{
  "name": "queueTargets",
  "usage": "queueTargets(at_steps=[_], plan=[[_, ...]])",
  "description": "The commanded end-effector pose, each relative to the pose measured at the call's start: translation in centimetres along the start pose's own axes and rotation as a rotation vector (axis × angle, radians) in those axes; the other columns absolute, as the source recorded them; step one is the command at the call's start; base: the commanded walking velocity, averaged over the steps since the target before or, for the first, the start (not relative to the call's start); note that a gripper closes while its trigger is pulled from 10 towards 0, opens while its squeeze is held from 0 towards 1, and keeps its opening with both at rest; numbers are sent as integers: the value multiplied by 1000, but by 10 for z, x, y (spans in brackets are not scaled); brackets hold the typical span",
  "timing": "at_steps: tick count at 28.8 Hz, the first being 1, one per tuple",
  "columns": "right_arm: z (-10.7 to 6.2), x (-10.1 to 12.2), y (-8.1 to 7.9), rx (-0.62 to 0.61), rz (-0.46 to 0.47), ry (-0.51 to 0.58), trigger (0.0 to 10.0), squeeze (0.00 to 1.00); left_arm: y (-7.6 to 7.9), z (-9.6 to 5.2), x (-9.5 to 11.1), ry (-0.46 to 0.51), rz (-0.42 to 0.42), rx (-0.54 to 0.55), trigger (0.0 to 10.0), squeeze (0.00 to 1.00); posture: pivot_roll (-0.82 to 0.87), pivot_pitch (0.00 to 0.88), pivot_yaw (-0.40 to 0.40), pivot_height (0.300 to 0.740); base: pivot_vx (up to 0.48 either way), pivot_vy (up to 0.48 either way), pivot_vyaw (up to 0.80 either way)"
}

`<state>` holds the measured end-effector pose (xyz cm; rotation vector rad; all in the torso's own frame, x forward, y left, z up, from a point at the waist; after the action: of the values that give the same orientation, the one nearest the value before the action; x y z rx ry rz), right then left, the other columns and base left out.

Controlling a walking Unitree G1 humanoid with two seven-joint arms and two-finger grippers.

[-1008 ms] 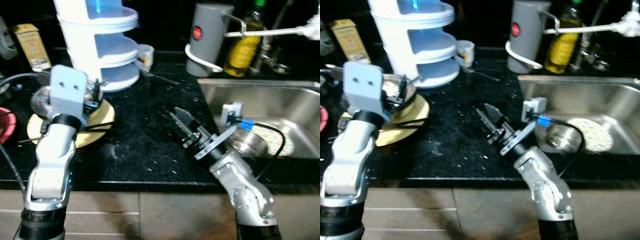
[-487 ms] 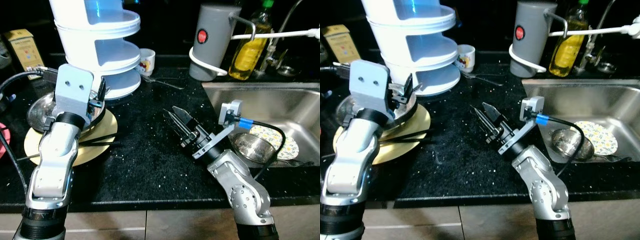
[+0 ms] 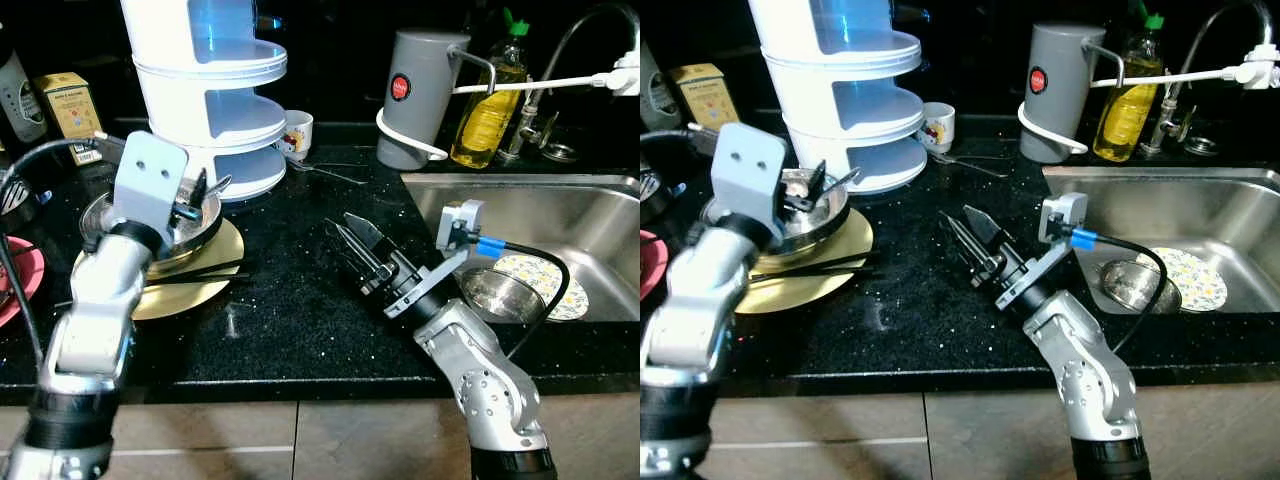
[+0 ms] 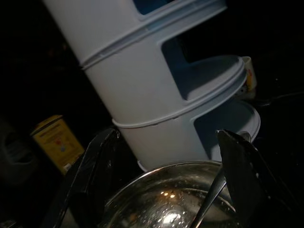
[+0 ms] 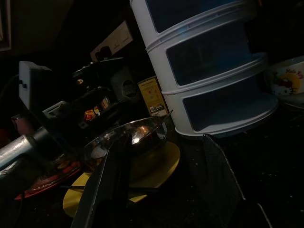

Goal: Kitchen organization

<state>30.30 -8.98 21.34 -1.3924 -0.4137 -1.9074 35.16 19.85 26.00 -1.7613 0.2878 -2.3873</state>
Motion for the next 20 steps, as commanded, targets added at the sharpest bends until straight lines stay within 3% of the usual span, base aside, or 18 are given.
queueTargets(at_steps=[1,11,20], plan=[[-1,-1,1,-8,-5,-11,10000,0,-1,8,-4,-22,44,-24,10000,0,-57,0,-51,740,0,0,0],[-5,1,3,-16,-22,-19,10000,0,0,22,-20,-133,32,-98,10000,0,-80,0,-44,740,0,0,0],[-5,1,3,-15,-25,-22,10000,0,3,29,-5,-130,15,-167,10000,0,-77,0,-43,740,0,0,0]])
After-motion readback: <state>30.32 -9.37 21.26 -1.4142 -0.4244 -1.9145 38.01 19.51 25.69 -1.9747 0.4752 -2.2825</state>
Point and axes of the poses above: a point about 5 cm out from each wrist's last joint towards the gripper, its own z axis pointing out of the wrist towards the gripper, its own x axis along the axis of the wrist's last joint, y = z × x, the point moved 3 cm from there along z, pointing out of the wrist towards the gripper, and after that the axes turned 12 degrees about -z, right-handed, at the moved point
